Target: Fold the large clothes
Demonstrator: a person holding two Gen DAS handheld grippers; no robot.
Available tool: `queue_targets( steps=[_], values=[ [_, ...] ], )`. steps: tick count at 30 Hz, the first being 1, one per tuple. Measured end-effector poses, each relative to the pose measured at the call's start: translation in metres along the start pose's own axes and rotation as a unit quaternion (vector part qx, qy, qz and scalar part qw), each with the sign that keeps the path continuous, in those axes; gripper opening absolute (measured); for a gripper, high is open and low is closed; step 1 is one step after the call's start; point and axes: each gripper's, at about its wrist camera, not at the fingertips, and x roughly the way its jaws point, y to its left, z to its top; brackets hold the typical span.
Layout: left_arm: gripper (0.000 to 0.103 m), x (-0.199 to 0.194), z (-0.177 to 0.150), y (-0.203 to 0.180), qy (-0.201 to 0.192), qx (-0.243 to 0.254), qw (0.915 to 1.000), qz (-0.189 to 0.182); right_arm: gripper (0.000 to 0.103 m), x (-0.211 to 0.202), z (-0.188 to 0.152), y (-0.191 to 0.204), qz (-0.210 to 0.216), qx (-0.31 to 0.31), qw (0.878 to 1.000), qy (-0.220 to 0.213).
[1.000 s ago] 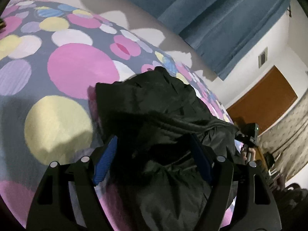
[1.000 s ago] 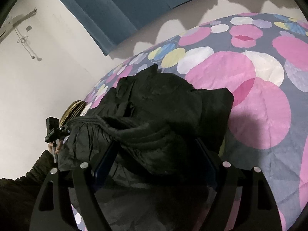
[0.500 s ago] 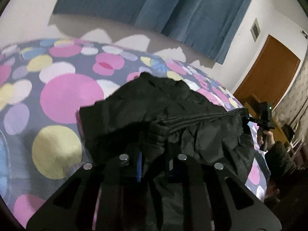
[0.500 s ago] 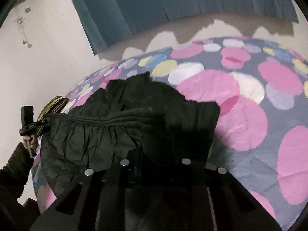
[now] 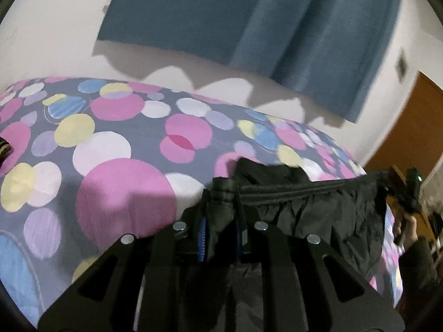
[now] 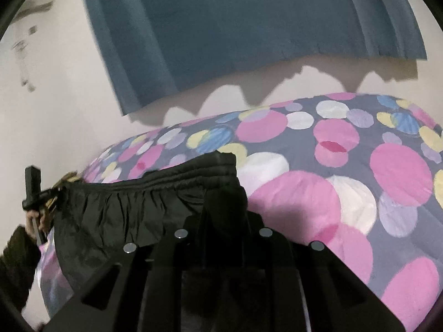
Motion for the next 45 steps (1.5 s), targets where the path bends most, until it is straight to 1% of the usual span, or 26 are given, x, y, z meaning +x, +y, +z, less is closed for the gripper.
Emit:
queue_targets(
  steps=[2,3,5,7,10,13,15,18,23,26,27,29,30,31,32,33,34,36,38,39,41,42,43,45],
  values=[
    [0.014,0.021,0.007,0.006,0.006,-0.011,0.9999,0.011,0.017,0.026,0.008,-0.010,-0.007,0.022,1.000,0.009],
    [0.014,0.032,0.009,0.008,0.011,-0.012,0.9997,0.019,0.017,0.043,0.009,-0.016,-0.015,0.032,0.999,0.022],
    [0.014,0.060,0.009,0.017,0.031,-0.018,0.9987,0.035,0.017,0.065,0.007,-0.024,-0.028,0.040,0.998,0.043],
    [0.014,0.080,0.004,0.026,0.052,-0.023,0.9971,0.051,0.017,0.088,0.001,-0.033,-0.042,0.048,0.996,0.068],
    [0.014,0.103,-0.005,0.039,0.080,-0.028,0.9941,0.067,0.017,0.115,-0.010,-0.048,-0.051,0.065,0.991,0.107],
    [0.014,0.124,-0.015,0.047,0.108,-0.033,0.9902,0.081,0.017,0.139,-0.023,-0.057,-0.058,0.075,0.985,0.147],
    [0.014,0.136,-0.020,0.051,0.123,-0.036,0.9878,0.088,0.018,0.149,-0.030,-0.062,-0.055,0.087,0.981,0.162],
    [0.015,0.148,-0.026,0.056,0.134,-0.045,0.9859,0.090,0.017,0.152,-0.034,-0.068,-0.045,0.101,0.981,0.161],
    [0.015,0.150,-0.027,0.057,0.128,-0.043,0.9867,0.091,0.017,0.149,-0.037,-0.068,-0.045,0.102,0.982,0.155],
    [0.015,0.148,-0.025,0.057,0.125,-0.046,0.9873,0.087,0.018,0.148,-0.035,-0.074,-0.032,0.119,0.981,0.151],
    [0.016,0.144,-0.023,0.057,0.121,-0.049,0.9879,0.083,0.019,0.145,-0.034,-0.077,-0.022,0.132,0.980,0.149],
    [0.024,0.138,-0.021,0.058,0.119,-0.057,0.9873,0.089,0.027,0.142,-0.030,-0.079,-0.014,0.142,0.979,0.147],
    [0.031,0.133,-0.020,0.058,0.115,-0.062,0.9870,0.093,0.039,0.137,-0.029,-0.078,-0.022,0.143,0.979,0.145],
    [0.041,0.122,-0.018,0.059,0.105,-0.070,0.9875,0.094,0.056,0.132,-0.027,-0.076,-0.032,0.144,0.979,0.143],
    [0.046,0.110,-0.017,0.060,0.092,-0.078,0.9888,0.088,0.063,0.125,-0.026,-0.074,-0.041,0.146,0.979,0.137],
    [0.057,0.100,-0.018,0.061,0.081,-0.086,0.9897,0.081,0.069,0.115,-0.026,-0.073,-0.049,0.150,0.979,0.126],
    [0.062,0.085,-0.019,0.062,0.065,-0.098,0.9907,0.068,0.069,0.106,-0.026,-0.073,-0.048,0.156,0.980,0.116],
    [0.063,0.062,-0.023,0.062,0.051,-0.116,0.9907,0.050,0.070,0.082,-0.030,-0.071,-0.039,0.175,0.979,0.098],
    [0.068,0.034,-0.035,0.062,0.035,-0.137,0.9892,0.036,0.071,0.063,-0.035,-0.066,-0.036,0.184,0.978,0.089],
    [0.072,0.022,-0.042,0.062,0.026,-0.149,0.9880,0.032,0.071,0.051,-0.040,-0.062,-0.032,0.186,0.979,0.083],
    [0.075,-0.008,-0.064,0.058,0.004,-0.172,0.9848,0.025,0.075,0.026,-0.053,-0.053,-0.034,0.196,0.977,0.072],
    [0.079,-0.018,-0.072,0.055,-0.001,-0.175,0.9843,0.023,0.076,0.016,-0.060,-0.049,-0.040,0.202,0.976,0.071],
    [0.081,-0.032,-0.085,0.051,-0.009,-0.179,0.9835,0.019,0.076,0.003,-0.071,-0.046,-0.045,0.212,0.974,0.071],
    [0.082,-0.051,-0.105,0.043,-0.020,-0.189,0.9818,0.008,0.077,-0.017,-0.088,-0.038,-0.048,0.225,0.971,0.066]
  ],
)
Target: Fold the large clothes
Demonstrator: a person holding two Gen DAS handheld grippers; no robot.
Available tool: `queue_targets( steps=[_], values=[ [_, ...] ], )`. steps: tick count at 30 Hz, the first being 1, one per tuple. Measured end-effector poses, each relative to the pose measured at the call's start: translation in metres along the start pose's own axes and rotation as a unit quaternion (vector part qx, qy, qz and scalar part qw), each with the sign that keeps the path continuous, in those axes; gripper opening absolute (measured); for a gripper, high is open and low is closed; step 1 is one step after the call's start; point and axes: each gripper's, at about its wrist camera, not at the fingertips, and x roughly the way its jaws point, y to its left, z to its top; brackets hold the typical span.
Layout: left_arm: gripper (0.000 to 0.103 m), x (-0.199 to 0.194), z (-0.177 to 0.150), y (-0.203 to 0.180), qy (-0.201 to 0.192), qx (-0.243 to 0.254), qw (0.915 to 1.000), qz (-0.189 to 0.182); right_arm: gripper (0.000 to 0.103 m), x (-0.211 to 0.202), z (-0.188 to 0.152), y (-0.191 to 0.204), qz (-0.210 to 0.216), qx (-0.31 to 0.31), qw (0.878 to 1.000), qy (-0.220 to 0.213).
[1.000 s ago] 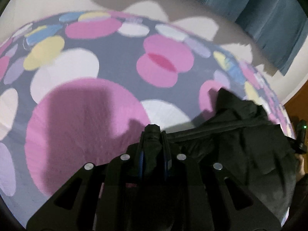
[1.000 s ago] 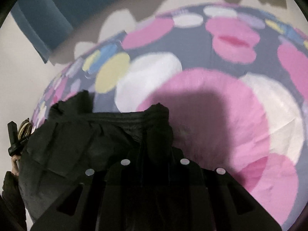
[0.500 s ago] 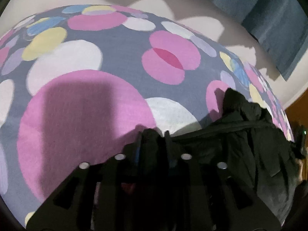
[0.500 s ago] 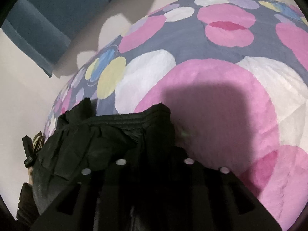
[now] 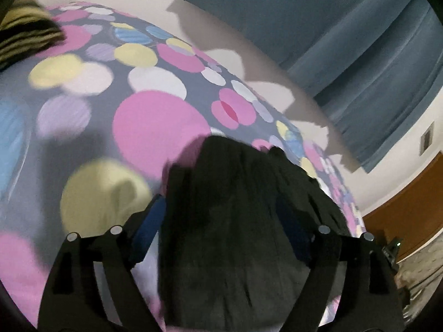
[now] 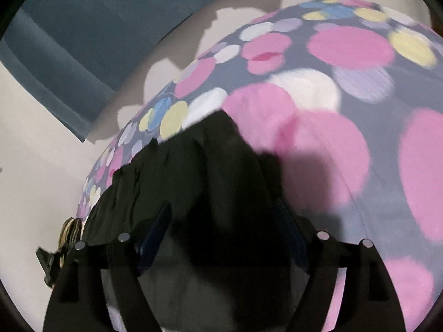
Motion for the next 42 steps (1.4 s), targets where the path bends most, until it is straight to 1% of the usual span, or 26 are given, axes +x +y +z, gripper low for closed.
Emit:
queue_targets(
  steps=[3,5,7,8,9,10,11,12,13,14,15,17,20,23,25,27,30,33,34,35,36,37,38,39,40,42],
  values=[
    [0.086,-0.029,-0.037,0.001,-0.007,-0.034,0.9990,-0.029,0.077,-0.025,-0.035,-0.003,0.019,0.015,1.000,-0.004],
    [0.088,-0.040,-0.063,0.004,-0.010,-0.068,0.9963,-0.050,0.080,-0.038,-0.059,-0.009,0.036,0.037,0.999,-0.005],
    [0.088,-0.042,-0.082,0.009,-0.002,-0.104,0.9924,-0.066,0.080,-0.040,-0.080,-0.017,0.057,0.068,0.996,0.005],
    [0.088,-0.040,-0.092,0.012,0.006,-0.128,0.9889,-0.075,0.080,-0.039,-0.087,-0.021,0.071,0.086,0.994,0.012],
    [0.088,-0.040,-0.096,0.014,0.009,-0.142,0.9865,-0.081,0.080,-0.036,-0.094,-0.025,0.087,0.106,0.990,0.017],
    [0.088,-0.034,-0.105,0.017,0.018,-0.166,0.9818,-0.090,0.080,-0.031,-0.101,-0.030,0.102,0.129,0.986,0.024],
    [0.088,-0.031,-0.108,0.017,0.021,-0.174,0.9802,-0.091,0.080,-0.027,-0.105,-0.032,0.107,0.142,0.984,0.028],
    [0.088,-0.028,-0.111,0.016,0.023,-0.177,0.9799,-0.089,0.080,-0.024,-0.107,-0.034,0.109,0.149,0.982,0.028],
    [0.089,-0.026,-0.112,0.013,0.020,-0.170,0.9821,-0.078,0.080,-0.019,-0.108,-0.035,0.107,0.157,0.981,0.024],
    [0.092,-0.025,-0.111,0.008,0.013,-0.161,0.9843,-0.071,0.080,-0.016,-0.109,-0.035,0.105,0.163,0.981,0.018],
    [0.093,-0.024,-0.110,0.005,0.007,-0.157,0.9849,-0.073,0.080,-0.014,-0.109,-0.035,0.103,0.168,0.980,0.012],
    [0.093,-0.015,-0.106,0.003,0.006,-0.164,0.9831,-0.082,0.080,-0.011,-0.104,-0.033,0.096,0.172,0.980,-0.011],
    [0.093,-0.004,-0.103,0.009,0.002,-0.188,0.9796,-0.071,0.080,-0.002,-0.096,-0.031,0.083,0.177,0.980,-0.031],
    [0.093,0.003,-0.094,0.010,-0.003,-0.197,0.9790,-0.055,0.080,0.006,-0.090,-0.026,0.068,0.169,0.982,-0.042],
    [0.093,0.009,-0.089,0.011,-0.004,-0.196,0.9792,-0.053,0.080,0.008,-0.090,-0.025,0.061,0.164,0.983,-0.050],
    [0.093,0.011,-0.088,0.015,-0.011,-0.206,0.9775,-0.045,0.080,0.011,-0.088,-0.026,0.060,0.163,0.983,-0.057],
    [0.092,0.016,-0.082,0.015,-0.022,-0.206,0.9772,-0.044,0.080,0.014,-0.083,-0.024,0.057,0.152,0.985,-0.061],
    [0.080,0.022,-0.079,0.015,-0.023,-0.197,0.9793,-0.038,0.078,0.020,-0.079,-0.021,0.058,0.130,0.988,-0.066],
    [0.076,0.024,-0.079,0.015,-0.021,-0.191,0.9808,-0.033,0.072,0.019,-0.081,-0.021,0.052,0.124,0.989,-0.068],
    [0.066,0.025,-0.079,0.015,-0.019,-0.182,0.9826,-0.030,0.067,0.020,-0.081,-0.020,0.044,0.117,0.990,-0.069],
    [0.056,0.027,-0.080,0.015,-0.016,-0.177,0.9837,-0.030,0.057,0.021,-0.082,-0.020,0.037,0.111,0.991,-0.068],
    [0.046,0.029,-0.081,0.017,-0.013,-0.173,0.9842,-0.034,0.051,0.023,-0.082,-0.021,0.036,0.109,0.991,-0.068],
    [0.041,0.031,-0.083,0.019,-0.012,-0.176,0.9834,-0.042,0.048,0.023,-0.084,-0.023,0.038,0.110,0.991,-0.070],
    [0.034,0.032,-0.085,0.022,-0.011,-0.183,0.9815,-0.054,0.045,0.024,-0.084,-0.024,0.040,0.110,0.991,-0.071],
    [0.030,0.033,-0.086,0.023,-0.011,-0.188,0.9800,-0.064,0.042,0.023,-0.085,-0.024,0.042,0.110,0.990,-0.073],
    [0.026,0.033,-0.086,0.023,-0.012,-0.187,0.9798,-0.069,0.037,0.021,-0.086,-0.023,0.047,0.109,0.990,-0.074]
  ],
)
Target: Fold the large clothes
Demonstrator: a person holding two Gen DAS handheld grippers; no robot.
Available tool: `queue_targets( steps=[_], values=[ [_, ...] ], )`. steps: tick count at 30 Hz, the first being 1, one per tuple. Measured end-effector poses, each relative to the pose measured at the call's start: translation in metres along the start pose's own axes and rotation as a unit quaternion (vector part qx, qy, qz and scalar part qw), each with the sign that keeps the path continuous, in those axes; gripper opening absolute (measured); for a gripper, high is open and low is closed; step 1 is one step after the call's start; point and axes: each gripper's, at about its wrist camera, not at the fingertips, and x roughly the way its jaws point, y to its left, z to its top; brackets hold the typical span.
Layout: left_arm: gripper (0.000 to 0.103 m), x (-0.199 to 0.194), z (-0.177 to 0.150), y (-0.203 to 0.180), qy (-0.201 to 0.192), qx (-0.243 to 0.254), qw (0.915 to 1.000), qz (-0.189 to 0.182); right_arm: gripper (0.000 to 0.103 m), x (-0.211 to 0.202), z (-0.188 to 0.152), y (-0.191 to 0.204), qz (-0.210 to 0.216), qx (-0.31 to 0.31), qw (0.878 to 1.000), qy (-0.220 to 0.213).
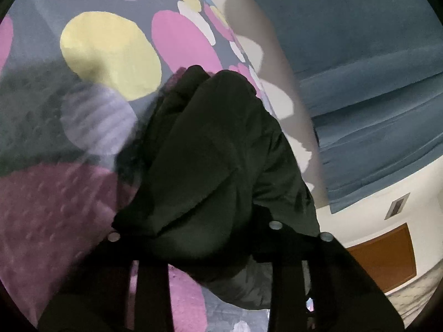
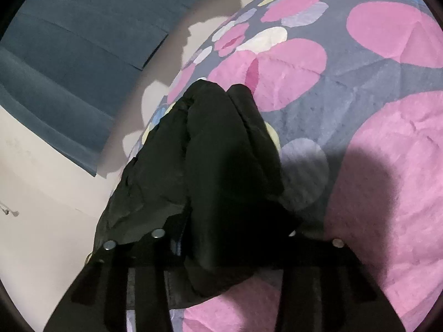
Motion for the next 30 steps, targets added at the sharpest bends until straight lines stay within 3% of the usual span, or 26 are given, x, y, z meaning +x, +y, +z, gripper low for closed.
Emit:
queue_targets(
  steps=[7,15,30],
  values=[
    [0.020,-0.012,-0.007,-0.007,0.001,0.012,0.9999,-0.001,0.026,-0.007,-0.001,0.000,0.013,-0.002,1.000,0.001],
    [0.019,-0.037,-0.022,-0.002,0.018,-0.001,0.9998,-0.007,0.025,-0.028,-0.011,-0.001,0.017,-0.005,1.000,0.011],
    [0.019,-0.104,-0.067,0.008,0.021,0.030,0.9991,0.020,0.025,-0.088,-0.047,-0.021,0.018,0.003,0.999,0.045]
  ],
)
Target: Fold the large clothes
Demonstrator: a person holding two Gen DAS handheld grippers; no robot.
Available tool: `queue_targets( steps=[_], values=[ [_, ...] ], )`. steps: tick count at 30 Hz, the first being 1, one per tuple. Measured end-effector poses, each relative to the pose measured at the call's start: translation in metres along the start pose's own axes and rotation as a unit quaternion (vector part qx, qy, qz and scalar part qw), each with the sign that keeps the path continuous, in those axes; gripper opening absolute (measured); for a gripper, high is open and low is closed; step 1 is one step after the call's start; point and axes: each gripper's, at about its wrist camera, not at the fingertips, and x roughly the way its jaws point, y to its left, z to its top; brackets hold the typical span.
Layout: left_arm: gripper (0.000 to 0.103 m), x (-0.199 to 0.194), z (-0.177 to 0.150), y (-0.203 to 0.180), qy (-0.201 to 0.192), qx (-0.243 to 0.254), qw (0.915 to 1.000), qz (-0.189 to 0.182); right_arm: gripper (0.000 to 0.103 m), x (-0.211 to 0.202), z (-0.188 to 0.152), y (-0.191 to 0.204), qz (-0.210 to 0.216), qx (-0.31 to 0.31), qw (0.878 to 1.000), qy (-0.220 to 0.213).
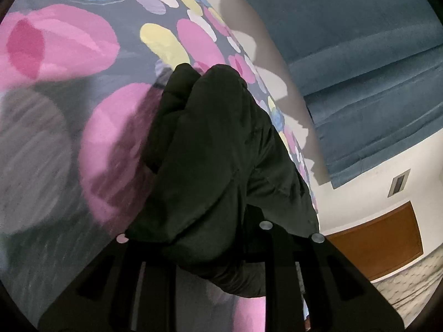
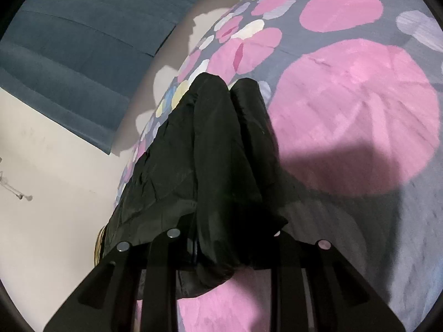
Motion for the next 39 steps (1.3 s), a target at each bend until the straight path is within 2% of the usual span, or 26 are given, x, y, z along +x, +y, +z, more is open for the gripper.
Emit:
queue_targets(
  steps=[9,11,14,16,19,21,23,27,28,30,31,34,36,39],
  values=[
    [0.021,-0.010,-0.008,0.005,0.007,0.014,0.9998,0.012,0.026,-0.007,-0.005,-0.008,0.000,0.008,1.000,0.007],
    [0.026,-0.012,-0.008,0.006,0.007,0.014,0.9997,0.018,0.029,-0.009,-0.005,-0.009,0.000,0.009,1.000,0.008],
    [0.035,-0.020,-0.010,0.005,0.001,0.020,0.9993,0.032,0.042,-0.014,-0.005,-0.017,-0.005,0.031,1.000,0.000],
    [0.044,-0.026,-0.010,0.008,-0.004,0.022,0.9987,0.045,0.048,-0.023,-0.004,-0.025,-0.011,0.046,0.999,-0.016],
    [0.055,-0.036,-0.005,0.019,-0.017,0.000,0.9984,0.055,0.054,-0.040,0.000,-0.033,-0.036,0.053,0.997,-0.044],
    [0.057,-0.044,-0.002,0.026,-0.027,-0.006,0.9976,0.063,0.054,-0.049,0.004,-0.035,-0.055,0.050,0.996,-0.056],
    [0.057,-0.053,0.005,0.029,-0.040,-0.009,0.9964,0.074,0.054,-0.059,0.006,-0.028,-0.070,0.040,0.994,-0.071],
    [0.058,-0.065,0.019,0.031,-0.052,-0.014,0.9960,0.071,0.057,-0.066,0.009,0.025,-0.042,-0.030,0.995,-0.082],
    [0.060,-0.065,0.022,0.028,-0.049,-0.008,0.9966,0.065,0.063,-0.061,0.006,0.052,-0.018,-0.061,0.995,-0.071],
    [0.068,-0.061,0.027,0.022,-0.035,0.014,0.9976,0.058,0.067,-0.043,-0.002,0.093,0.028,-0.106,0.993,-0.039],
    [0.068,-0.057,0.029,0.017,-0.025,0.031,0.9976,0.056,0.068,-0.032,-0.006,0.112,0.045,-0.124,0.991,-0.019],
    [0.069,-0.048,0.031,0.013,-0.001,0.056,0.9974,0.046,0.070,0.018,-0.026,0.168,0.113,-0.170,0.976,0.074],
    [0.069,-0.044,0.032,0.014,0.008,0.062,0.9971,0.043,0.071,0.053,-0.040,0.192,0.129,-0.193,0.965,0.126],
    [0.069,-0.039,0.032,0.018,0.022,0.063,0.9969,0.041,0.074,0.107,-0.064,0.208,0.100,-0.223,0.952,0.185]
  ],
)
